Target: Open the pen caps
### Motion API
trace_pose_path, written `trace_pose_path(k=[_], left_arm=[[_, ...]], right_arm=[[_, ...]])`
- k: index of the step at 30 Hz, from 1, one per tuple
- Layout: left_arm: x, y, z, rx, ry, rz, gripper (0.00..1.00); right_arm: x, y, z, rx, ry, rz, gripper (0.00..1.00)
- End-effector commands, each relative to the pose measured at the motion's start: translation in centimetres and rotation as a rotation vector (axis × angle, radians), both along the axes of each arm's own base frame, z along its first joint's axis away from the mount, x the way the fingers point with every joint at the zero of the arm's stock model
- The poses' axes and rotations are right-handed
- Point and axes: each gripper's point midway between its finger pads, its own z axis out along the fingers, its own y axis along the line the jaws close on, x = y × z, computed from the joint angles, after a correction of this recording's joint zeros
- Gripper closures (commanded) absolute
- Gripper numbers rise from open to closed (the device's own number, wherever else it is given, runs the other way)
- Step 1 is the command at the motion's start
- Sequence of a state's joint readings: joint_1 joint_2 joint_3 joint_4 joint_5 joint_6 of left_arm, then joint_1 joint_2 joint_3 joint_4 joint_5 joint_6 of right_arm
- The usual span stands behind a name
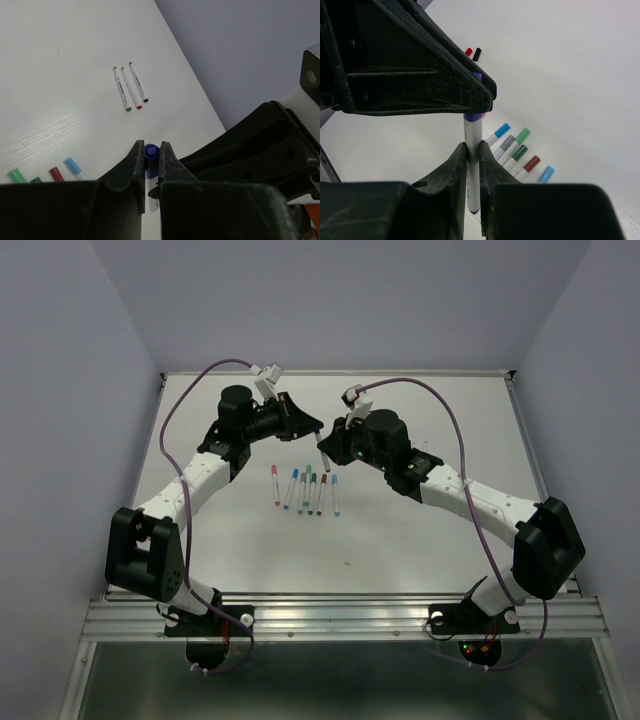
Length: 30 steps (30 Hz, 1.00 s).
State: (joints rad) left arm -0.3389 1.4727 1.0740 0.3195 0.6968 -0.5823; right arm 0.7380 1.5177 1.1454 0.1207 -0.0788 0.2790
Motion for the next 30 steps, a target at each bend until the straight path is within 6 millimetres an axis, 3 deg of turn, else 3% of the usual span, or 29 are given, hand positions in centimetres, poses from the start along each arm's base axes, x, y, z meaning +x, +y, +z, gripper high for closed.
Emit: trace_pose_path(k=[1, 5, 7, 8, 9, 11, 13, 17, 22, 26, 29, 30], left_arm=[[0.3, -0.5, 2.4, -0.024, -0.075, -0.003, 1.00], [1.7, 0.3, 4.4, -0.025, -0.119, 0.055, 1.00], [3.1, 1.4, 4.9, -0.005, -0.131, 0.109, 1.00], [3.9, 1.8, 6.1, -0.010, -0.154, 0.129, 1.00], [5.1, 3.3, 6.5, -0.012, -0.155, 0.173, 1.00], [7.1, 5.4, 8.1, -0.031, -0.178, 0.219, 1.00], [8.0, 6.4, 9.1, -0.048, -0.191, 0.238, 1.00], [9.9, 7.4, 10.9, -0.043, -0.222, 0.270, 1.00], [11.6, 9.5, 10.2, -0.011, -0.198, 0.365, 1.00], [11.1, 10.0, 10.0, -0.019, -0.191, 0.358, 1.00], [10.1, 9.7, 9.5, -0.023, -0.187, 0.333, 1.00], [9.7, 9.6, 9.4, -0.023, -0.184, 0.327, 1.00]], right_arm=[[0.2, 0.9, 3.4, 0.056, -0.092, 0.055, 0.99], [-1.9, 2.4, 0.0, 0.016, 0.019, 0.202, 0.99], [-4.0, 3.2, -2.6, 0.009, 0.107, 0.312, 0.99], [-5.1, 3.4, -3.6, 0.011, 0.154, 0.357, 0.99], [-6.8, 3.3, -5.4, 0.009, 0.218, 0.414, 0.99], [-8.6, 3.1, -7.2, -0.009, 0.278, 0.453, 0.99], [-10.6, 2.6, -9.1, -0.030, 0.332, 0.497, 0.99], [-13.7, 3.1, -8.9, -0.009, 0.356, 0.588, 0.99], [-15.2, 3.1, -7.8, 0.018, 0.350, 0.653, 0.99], [-13.4, 2.6, -7.5, -0.002, 0.299, 0.541, 0.99], [-11.9, 2.4, -5.9, -0.011, 0.236, 0.465, 0.99], [-10.4, 2.1, -5.2, -0.023, 0.194, 0.392, 0.99]])
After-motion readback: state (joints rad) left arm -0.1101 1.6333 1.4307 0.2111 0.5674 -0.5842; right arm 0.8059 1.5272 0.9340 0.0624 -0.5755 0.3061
